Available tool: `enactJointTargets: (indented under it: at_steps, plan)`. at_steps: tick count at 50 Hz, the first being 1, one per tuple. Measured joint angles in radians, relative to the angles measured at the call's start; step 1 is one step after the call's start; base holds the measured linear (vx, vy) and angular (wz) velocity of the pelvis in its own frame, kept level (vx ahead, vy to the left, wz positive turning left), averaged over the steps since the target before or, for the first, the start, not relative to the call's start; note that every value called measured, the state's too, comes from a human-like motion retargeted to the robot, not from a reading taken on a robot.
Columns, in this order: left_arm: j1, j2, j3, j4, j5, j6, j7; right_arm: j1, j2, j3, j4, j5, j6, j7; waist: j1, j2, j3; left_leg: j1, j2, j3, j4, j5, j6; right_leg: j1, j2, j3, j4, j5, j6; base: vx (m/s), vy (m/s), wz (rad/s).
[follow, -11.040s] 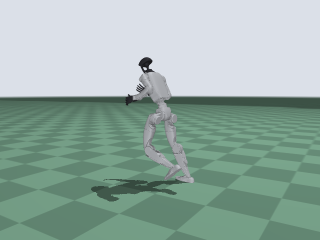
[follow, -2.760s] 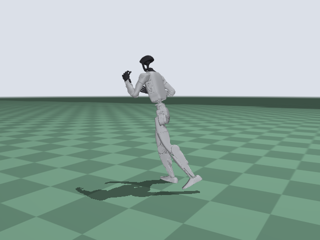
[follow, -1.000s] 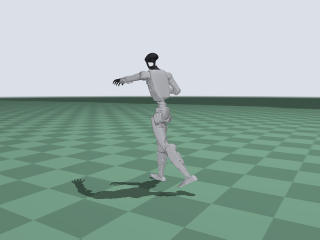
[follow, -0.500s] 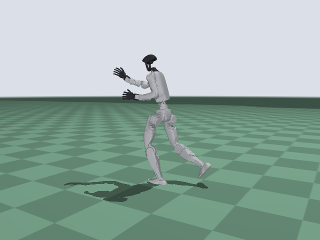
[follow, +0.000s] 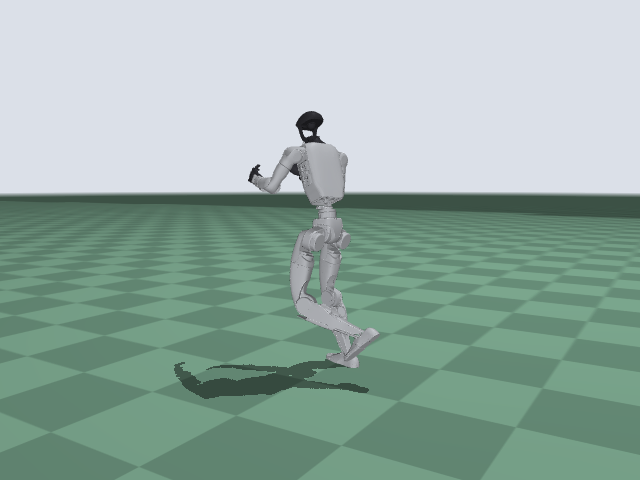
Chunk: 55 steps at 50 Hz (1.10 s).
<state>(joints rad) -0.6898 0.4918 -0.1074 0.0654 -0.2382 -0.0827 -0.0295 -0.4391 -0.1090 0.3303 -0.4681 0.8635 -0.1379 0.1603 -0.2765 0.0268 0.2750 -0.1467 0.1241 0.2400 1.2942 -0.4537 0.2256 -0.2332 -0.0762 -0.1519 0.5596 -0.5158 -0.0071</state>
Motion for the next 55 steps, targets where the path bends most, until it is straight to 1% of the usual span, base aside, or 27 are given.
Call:
enactJointTargets:
  at_steps: [2,4,6,8,10,12,13,15,18,20,22,25,27,29,32,33,35,37,38,40,42,43,45,48,50,53,55]
  plan:
    - [0.288,-0.171,0.058,-0.224,-0.232,-0.043,-0.099,-0.13,0.059,-0.026,0.004,-0.194,-0.017,-0.083,0.117,-0.051,-0.053,-0.114,-0.019,0.035,-0.073,-0.026,0.023,0.056,-0.02,0.046,-0.079,0.056,0.021,1.2,0.04,-1.35]
    - [0.575,-0.274,0.078,-0.348,-0.438,-0.071,-0.197,-0.271,0.055,-0.053,0.036,-0.484,-0.03,-0.187,0.253,-0.129,-0.091,-0.173,-0.05,0.08,-0.267,-0.008,0.014,0.117,-0.056,0.108,-0.163,0.15,0.05,1.21,0.13,-1.79]
    - [0.833,-0.304,0.093,-0.39,-0.611,-0.094,-0.288,-0.405,-0.008,-0.069,0.104,-0.762,-0.033,-0.284,0.395,-0.198,-0.109,-0.184,-0.076,0.108,-0.555,0.044,-0.022,0.18,-0.095,0.159,-0.238,0.256,0.093,1.22,0.25,-1.76]
    - [1.028,-0.267,0.119,-0.377,-0.625,-0.141,-0.368,-0.497,-0.097,-0.056,0.183,-0.918,-0.053,-0.36,0.527,-0.225,-0.111,-0.157,-0.075,0.11,-0.877,0.093,-0.074,0.253,-0.113,0.187,-0.289,0.341,0.134,1.24,0.37,-1.37]
    - [1.138,-0.238,0.116,-0.381,-0.688,-0.176,-0.385,-0.542,-0.175,-0.028,0.257,-0.898,-0.088,-0.451,0.634,-0.209,-0.092,-0.117,-0.047,0.097,-1.129,0.092,-0.132,0.351,-0.113,0.195,-0.308,0.381,0.148,1.24,0.48,-0.7]
    - [1.149,-0.223,0.106,-0.417,-0.717,-0.181,-0.367,-0.538,-0.229,-0.025,0.292,-0.785,-0.129,-0.509,0.681,-0.167,-0.061,-0.099,-0.009,0.079,-1.211,0.103,-0.17,0.449,-0.105,0.178,-0.256,0.374,0.124,1.21,0.51,0.25]
    - [1.126,-0.22,0.1,-0.439,-0.703,-0.176,-0.347,-0.521,-0.245,-0.035,0.291,-0.723,-0.142,-0.523,0.684,-0.142,-0.046,-0.096,0.01,0.068,-1.194,0.146,-0.177,0.484,-0.096,0.16,-0.191,0.363,0.1,1.16,0.48,0.92]
    - [1.023,-0.225,0.074,-0.478,-0.641,-0.161,-0.287,-0.461,-0.259,-0.077,0.246,-0.598,-0.158,-0.522,0.656,-0.115,-0.005,-0.114,0.014,0.018,-1.047,0.197,-0.141,0.508,-0.099,0.111,0.019,0.314,0.048,1.09,0.41,1.47]
    - [0.722,-0.242,-0.025,-0.452,-0.487,-0.164,-0.173,-0.272,-0.233,-0.163,0.106,-0.373,-0.193,-0.446,0.58,-0.136,0.082,-0.174,-0.05,-0.043,-0.674,-0.03,-0.058,0.429,-0.142,0.08,0.406,0.158,-0.011,0.98,0.27,1.56]
    - [0.499,-0.267,-0.122,-0.419,-0.491,-0.163,-0.064,-0.086,-0.191,-0.217,0.017,-0.233,-0.193,-0.387,0.545,-0.148,0.12,-0.163,-0.072,-0.037,-0.561,-0.124,-0.049,0.322,-0.142,0.109,0.584,0.067,-0.049,0.91,0.14,0.73]
    - [0.349,-0.275,-0.167,-0.417,-0.474,-0.167,-0.014,0.125,-0.16,-0.236,-0.05,-0.151,-0.174,-0.304,0.48,-0.146,0.111,-0.111,-0.083,-0.018,-0.583,-0.142,-0.069,0.193,-0.118,0.137,0.624,0.005,-0.073,0.89,0.09,0.15]
    - [0.299,-0.268,-0.17,-0.484,-0.452,-0.18,-0.006,0.405,-0.183,-0.185,-0.12,-0.036,-0.147,-0.178,0.291,-0.105,0.039,-0.006,-0.084,0.006,-0.734,-0.099,-0.103,0.036,-0.07,0.103,0.443,-0.013,-0.076,0.91,0.06,-0.16]
    - [0.355,-0.264,-0.169,-0.544,-0.455,-0.176,-0.01,0.541,-0.248,-0.158,-0.143,0.021,-0.131,-0.129,0.151,-0.076,-0.021,0.086,-0.094,0.021,-0.871,-0.032,-0.121,-0.006,-0.026,0.059,0.165,0.07,-0.029,0.97,-0.01,-0.61]
    - [0.411,-0.256,-0.173,-0.573,-0.454,-0.156,-0.02,0.639,-0.313,-0.182,-0.148,0.048,-0.103,-0.103,0.045,-0.081,-0.075,0.176,-0.13,0.023,-0.965,0.038,-0.145,-0.017,0.001,0.005,-0.142,0.194,0.038,1.02,-0.07,-1.08]
    - [0.476,-0.244,-0.194,-0.561,-0.435,-0.106,-0.056,0.743,-0.372,-0.284,-0.132,0.062,-0.05,-0.076,-0.045,-0.136,-0.139,0.282,-0.215,-0.034,-0.972,0.132,-0.199,-0.024,-0.002,-0.196,-0.452,0.357,0.122,1.04,-0.08,-1.7]
    - [0.491,-0.246,-0.215,-0.545,-0.429,-0.097,-0.072,0.771,-0.375,-0.328,-0.123,0.051,-0.042,-0.07,-0.056,-0.162,-0.154,0.303,-0.251,-0.079,-0.942,0.162,-0.211,-0.027,-0.005,-0.29,-0.496,0.407,0.142,1.0,-0.04,-2.05]
    - [0.499,-0.255,-0.281,-0.497,-0.422,-0.095,-0.103,0.82,-0.357,-0.416,-0.111,0.001,-0.053,-0.083,-0.05,-0.222,-0.173,0.312,-0.336,-0.17,-0.822,0.214,-0.231,-0.02,-0.016,-0.438,-0.52,0.483,0.151,0.95,-0.01,-2.23]
    - [0.476,-0.256,-0.332,-0.452,-0.404,-0.102,-0.111,0.832,-0.322,-0.455,-0.107,-0.037,-0.087,-0.133,-0.024,-0.275,-0.172,0.251,-0.366,-0.14,-0.577,0.214,-0.255,0.0,-0.025,-0.452,-0.467,0.388,0.099,0.85,0.06,-2.45]
    - [0.456,-0.257,-0.345,-0.432,-0.39,-0.104,-0.109,0.82,-0.304,-0.45,-0.104,-0.035,-0.105,-0.161,-0.015,-0.289,-0.164,0.204,-0.331,-0.077,-0.417,0.185,-0.252,0.009,-0.022,-0.419,-0.424,0.286,0.06,0.75,0.12,-2.47]
    - [0.411,-0.27,-0.347,-0.391,-0.359,-0.103,-0.086,0.772,-0.27,-0.391,-0.082,0.009,-0.141,-0.212,-0.002,-0.283,-0.135,0.109,-0.179,0.036,-0.094,0.104,-0.206,-0.001,0.002,-0.322,-0.291,0.084,-0.024,0.65,0.17,-2.51]
    - [0.386,-0.299,-0.322,-0.36,-0.35,-0.102,-0.032,0.715,-0.254,-0.31,-0.05,0.045,-0.162,-0.251,0.013,-0.258,-0.092,0.003,-0.053,0.036,0.14,0.038,-0.147,-0.04,0.039,-0.231,-0.108,-0.034,-0.078,0.54,0.18,-2.78]
    - [0.388,-0.314,-0.303,-0.356,-0.357,-0.106,-0.007,0.695,-0.25,-0.278,-0.046,0.048,-0.166,-0.26,0.021,-0.251,-0.072,-0.053,-0.027,0.007,0.215,0.006,-0.125,-0.051,0.056,-0.187,-0.038,-0.064,-0.081,0.5,0.15,-2.98]
    - [0.432,-0.339,-0.268,-0.387,-0.397,-0.126,0.007,0.686,-0.241,-0.234,-0.081,0.05,-0.166,-0.238,0.038,-0.255,-0.045,-0.152,-0.026,-0.06,0.276,-0.057,-0.082,-0.026,0.088,-0.088,0.003,-0.08,-0.055,0.49,0.1,-3.13]
    - [0.564,-0.333,-0.2,-0.505,-0.502,-0.143,-0.072,0.703,-0.215,-0.227,-0.184,0.055,-0.135,-0.148,0.101,-0.288,-0.045,-0.228,-0.07,-0.112,0.128,-0.105,-0.02,0.081,0.119,0.115,-0.101,0.02,0.001,0.49,0.01,-3.61]
    - [0.689,-0.306,-0.138,-0.584,-0.577,-0.133,-0.148,0.713,-0.206,-0.237,-0.242,0.044,-0.106,-0.101,0.177,-0.327,-0.071,-0.219,-0.113,-0.111,-0.1,-0.099,-0.013,0.141,0.115,0.276,-0.168,0.132,0.049,0.5,0.0,-4.44]
    - [0.888,-0.257,-0.034,-0.663,-0.646,-0.132,-0.225,0.671,-0.22,-0.225,-0.291,0.019,-0.081,-0.045,0.303,-0.37,-0.125,-0.134,-0.148,-0.108,-0.587,-0.041,-0.061,0.189,0.105,0.485,-0.225,0.299,0.152,0.49,0.05,-4.98]
    - [0.97,-0.239,0.01,-0.686,-0.679,-0.129,-0.234,0.617,-0.242,-0.221,-0.313,0.006,-0.08,-0.039,0.377,-0.353,-0.147,-0.073,-0.131,-0.137,-0.898,-0.01,-0.1,0.204,0.111,0.533,-0.232,0.353,0.199,0.44,0.18,-4.77]
